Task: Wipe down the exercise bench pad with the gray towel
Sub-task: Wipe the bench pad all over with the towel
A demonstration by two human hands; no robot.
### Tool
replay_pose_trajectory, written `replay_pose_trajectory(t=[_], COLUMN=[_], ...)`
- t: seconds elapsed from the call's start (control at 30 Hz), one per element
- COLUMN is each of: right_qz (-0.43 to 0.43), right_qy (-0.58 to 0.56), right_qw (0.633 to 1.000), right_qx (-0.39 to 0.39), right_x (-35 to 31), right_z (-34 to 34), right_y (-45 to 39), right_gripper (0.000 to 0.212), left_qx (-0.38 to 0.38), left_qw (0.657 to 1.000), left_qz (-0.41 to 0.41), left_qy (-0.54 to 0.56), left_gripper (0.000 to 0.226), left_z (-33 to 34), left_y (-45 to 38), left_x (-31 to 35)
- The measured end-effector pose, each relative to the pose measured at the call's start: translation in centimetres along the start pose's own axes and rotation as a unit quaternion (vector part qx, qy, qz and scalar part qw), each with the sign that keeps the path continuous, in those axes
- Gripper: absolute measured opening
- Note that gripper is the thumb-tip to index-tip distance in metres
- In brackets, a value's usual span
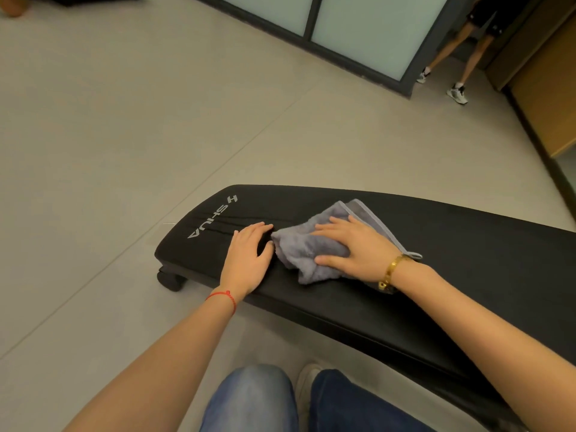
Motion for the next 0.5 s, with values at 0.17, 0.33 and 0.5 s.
replay_pose_trajectory(t=[0.17, 0.33, 0.5], right_qz=[0.06, 0.099, 0.039], right_qy=[0.023, 0.082, 0.035], right_qw=[0.998, 0.991, 0.998], right_qx=[0.025, 0.046, 0.041], right_x=[4.0, 2.9, -0.6], right_z=[-2.5, -1.3, -0.8], right_y=[-0.8, -1.4, 5.0], right_gripper=[0.065, 0.055, 0.058], left_qx=[0.0, -0.008, -0.021], left_qw=[1.0, 1.0, 0.999], left_qz=[-0.003, -0.008, -0.007], left_qy=[-0.009, -0.015, -0.025], left_gripper=[0.041, 0.042, 0.043], left_z=[0.0, -0.1, -0.1], left_y=[0.1, 0.2, 0.3], left_x=[0.2, 0.3, 0.6])
Point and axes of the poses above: each hand's wrist, its own y-axis away from the middle knuckle, its own z-axis out of the palm, x = y × z, the point moved 5 cm from there along -y, towards the middle knuckle, and after that the axes turned 2 degrees about z, right-handed, at the moved point
